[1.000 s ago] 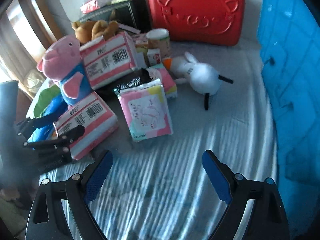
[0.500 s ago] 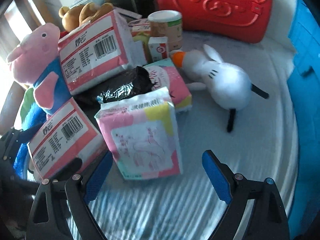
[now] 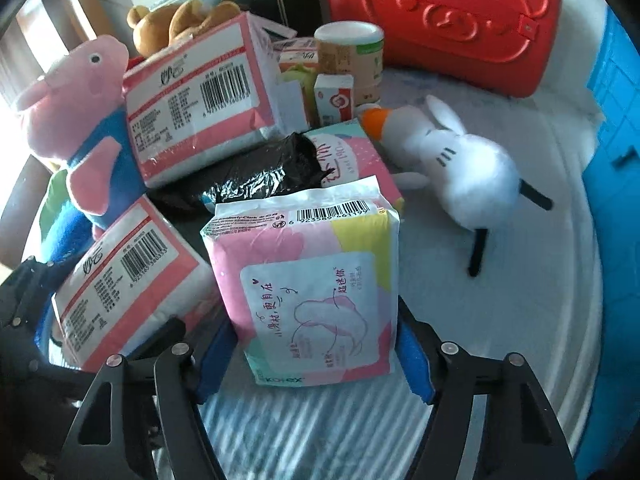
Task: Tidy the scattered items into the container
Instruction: 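Grasp the pink-and-white tissue pack with the left gripper while the right grasps the pink pad pack, then lift the tissue pack and pad pack and carry both toward the crate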
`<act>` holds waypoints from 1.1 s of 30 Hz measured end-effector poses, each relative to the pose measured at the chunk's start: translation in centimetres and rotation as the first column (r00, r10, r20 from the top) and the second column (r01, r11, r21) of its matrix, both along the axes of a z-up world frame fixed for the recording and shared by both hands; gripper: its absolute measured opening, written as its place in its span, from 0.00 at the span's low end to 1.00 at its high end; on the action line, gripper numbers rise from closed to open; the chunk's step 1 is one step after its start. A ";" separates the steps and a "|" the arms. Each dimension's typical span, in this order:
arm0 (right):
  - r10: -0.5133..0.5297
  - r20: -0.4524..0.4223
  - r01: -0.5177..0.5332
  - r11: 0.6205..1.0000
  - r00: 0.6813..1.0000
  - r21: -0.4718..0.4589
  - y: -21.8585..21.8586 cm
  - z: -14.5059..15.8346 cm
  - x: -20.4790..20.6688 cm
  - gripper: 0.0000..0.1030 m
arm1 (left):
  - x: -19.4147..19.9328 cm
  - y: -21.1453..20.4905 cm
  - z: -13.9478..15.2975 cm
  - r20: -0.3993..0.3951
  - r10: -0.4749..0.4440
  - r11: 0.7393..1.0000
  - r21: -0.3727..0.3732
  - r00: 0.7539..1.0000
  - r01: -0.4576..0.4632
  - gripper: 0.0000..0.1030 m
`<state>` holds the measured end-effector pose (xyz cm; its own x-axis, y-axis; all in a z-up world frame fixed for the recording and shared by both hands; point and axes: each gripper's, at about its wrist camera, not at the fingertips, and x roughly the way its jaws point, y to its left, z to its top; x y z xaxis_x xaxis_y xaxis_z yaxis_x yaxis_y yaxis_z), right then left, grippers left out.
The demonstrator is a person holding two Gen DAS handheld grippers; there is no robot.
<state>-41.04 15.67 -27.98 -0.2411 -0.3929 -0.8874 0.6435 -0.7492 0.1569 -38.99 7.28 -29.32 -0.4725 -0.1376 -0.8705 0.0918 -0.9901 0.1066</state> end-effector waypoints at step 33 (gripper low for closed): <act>-0.031 -0.398 -0.076 0.965 0.917 -0.250 11.0 22.3 19.0 0.69 | 20.3 4.5 19.3 -0.419 0.119 0.989 -0.027 0.900 -0.143 0.96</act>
<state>-22.03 26.67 -5.68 -0.5387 -0.6023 -0.5891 0.7085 -0.7022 0.0702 -18.71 11.77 -10.00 -0.7638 -0.2660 -0.5880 0.2683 -0.9595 0.0854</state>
